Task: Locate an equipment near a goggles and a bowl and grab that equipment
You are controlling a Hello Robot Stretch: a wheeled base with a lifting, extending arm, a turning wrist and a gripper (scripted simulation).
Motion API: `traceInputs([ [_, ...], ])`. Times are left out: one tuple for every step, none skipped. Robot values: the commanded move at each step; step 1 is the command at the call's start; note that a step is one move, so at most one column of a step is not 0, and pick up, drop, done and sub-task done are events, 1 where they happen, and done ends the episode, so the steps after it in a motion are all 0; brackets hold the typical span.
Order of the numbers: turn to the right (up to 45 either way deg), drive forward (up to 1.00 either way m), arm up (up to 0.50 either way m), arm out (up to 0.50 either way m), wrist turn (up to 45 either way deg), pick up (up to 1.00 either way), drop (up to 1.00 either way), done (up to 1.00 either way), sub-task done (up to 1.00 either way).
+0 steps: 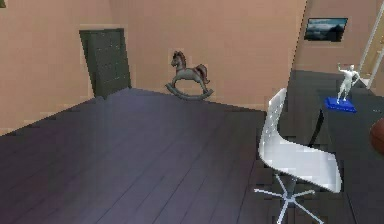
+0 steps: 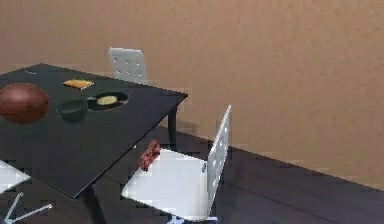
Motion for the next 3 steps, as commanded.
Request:
traceInputs([
  [0.0,0.35,0.00,0.00,0.0,0.00,0.00,0.00,0.00],
  [-24.0,0.00,0.00,0.00,0.0,0.00,0.00,0.00,0.00],
  [45.0,0.00,0.00,0.00,0.0,0.00,0.00,0.00,0.00],
])
